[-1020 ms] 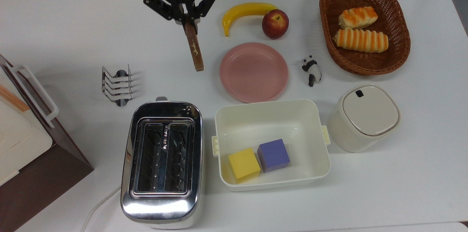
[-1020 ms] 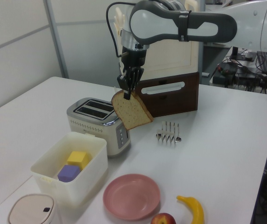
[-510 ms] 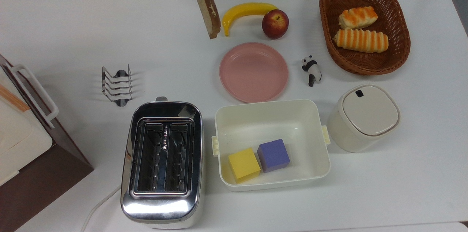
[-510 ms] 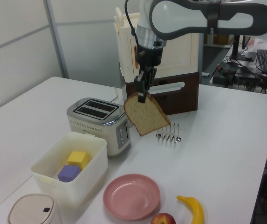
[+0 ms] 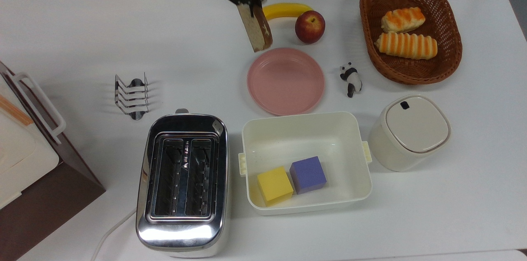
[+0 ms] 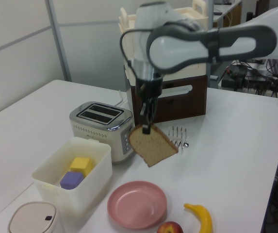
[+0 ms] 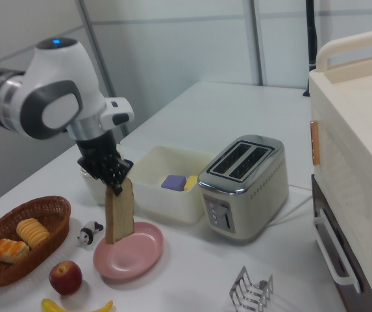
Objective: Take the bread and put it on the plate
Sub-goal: 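Carry the held bread slice over to the pink plate, then lower the bread slice onto the pink plate and tip it flat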
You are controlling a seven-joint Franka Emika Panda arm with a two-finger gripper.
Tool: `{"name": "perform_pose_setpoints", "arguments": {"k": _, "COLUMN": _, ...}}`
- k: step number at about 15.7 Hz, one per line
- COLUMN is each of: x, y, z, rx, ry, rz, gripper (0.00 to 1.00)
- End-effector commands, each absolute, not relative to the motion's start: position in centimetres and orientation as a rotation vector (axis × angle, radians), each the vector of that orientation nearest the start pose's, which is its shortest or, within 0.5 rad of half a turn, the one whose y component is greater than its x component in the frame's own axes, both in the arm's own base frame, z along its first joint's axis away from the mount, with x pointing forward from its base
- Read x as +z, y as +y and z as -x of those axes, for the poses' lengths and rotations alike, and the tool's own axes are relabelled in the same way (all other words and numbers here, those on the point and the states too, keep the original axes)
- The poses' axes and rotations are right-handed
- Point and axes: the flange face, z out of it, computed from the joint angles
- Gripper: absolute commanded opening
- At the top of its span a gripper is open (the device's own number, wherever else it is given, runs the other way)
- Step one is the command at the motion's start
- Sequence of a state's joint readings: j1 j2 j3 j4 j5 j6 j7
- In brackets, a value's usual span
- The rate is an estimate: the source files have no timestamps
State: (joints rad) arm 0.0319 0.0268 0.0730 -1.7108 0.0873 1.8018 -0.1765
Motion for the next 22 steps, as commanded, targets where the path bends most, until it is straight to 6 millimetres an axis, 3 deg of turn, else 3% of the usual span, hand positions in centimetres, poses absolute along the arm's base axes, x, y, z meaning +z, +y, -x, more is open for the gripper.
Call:
{"name": "perform_pose_setpoints", "arguments": {"k": 1, "x": 52.6, "y": 8.1, "z": -59.5, "rx": -0.120, "ry": -0.409, "rz": 3.072, "gripper": 0.00}}
{"name": "perform_pose_setpoints", "arguments": {"k": 3, "x": 50.0, "y": 9.6, "z": -61.1, "rx": -0.142, "ry": -0.442, "rz": 3.089, "gripper": 0.00}}
{"name": "perform_pose_setpoints", "arguments": {"k": 9, "x": 45.7, "y": 11.9, "z": -63.2, "rx": -0.203, "ry": -0.508, "rz": 3.087, "gripper": 0.00}}
{"name": "perform_pose_setpoints", "arguments": {"k": 15, "x": 44.3, "y": 13.9, "z": -63.2, "rx": -0.189, "ry": -0.556, "rz": 3.077, "gripper": 0.00}}
{"name": "perform_pose_setpoints", "arguments": {"k": 16, "x": 44.3, "y": 14.0, "z": -63.2, "rx": -0.184, "ry": -0.561, "rz": 3.077, "gripper": 0.06}}
{"name": "perform_pose_setpoints", "arguments": {"k": 17, "x": 44.2, "y": 14.4, "z": -63.0, "rx": -0.175, "ry": -0.575, "rz": 3.074, "gripper": 0.19}}
{"name": "perform_pose_setpoints", "arguments": {"k": 19, "x": 44.0, "y": 14.7, "z": -62.7, "rx": -0.151, "ry": -0.583, "rz": 3.075, "gripper": 0.55}}
{"name": "perform_pose_setpoints", "arguments": {"k": 20, "x": 43.8, "y": 14.8, "z": -62.5, "rx": -0.124, "ry": -0.588, "rz": 3.076, "gripper": 0.85}}
{"name": "perform_pose_setpoints", "arguments": {"k": 21, "x": 43.9, "y": 14.8, "z": -62.4, "rx": -0.105, "ry": -0.590, "rz": 3.077, "gripper": 1.00}}
{"name": "perform_pose_setpoints", "arguments": {"k": 22, "x": 44.0, "y": 14.9, "z": -62.3, "rx": -0.096, "ry": -0.597, "rz": 3.076, "gripper": 1.00}}
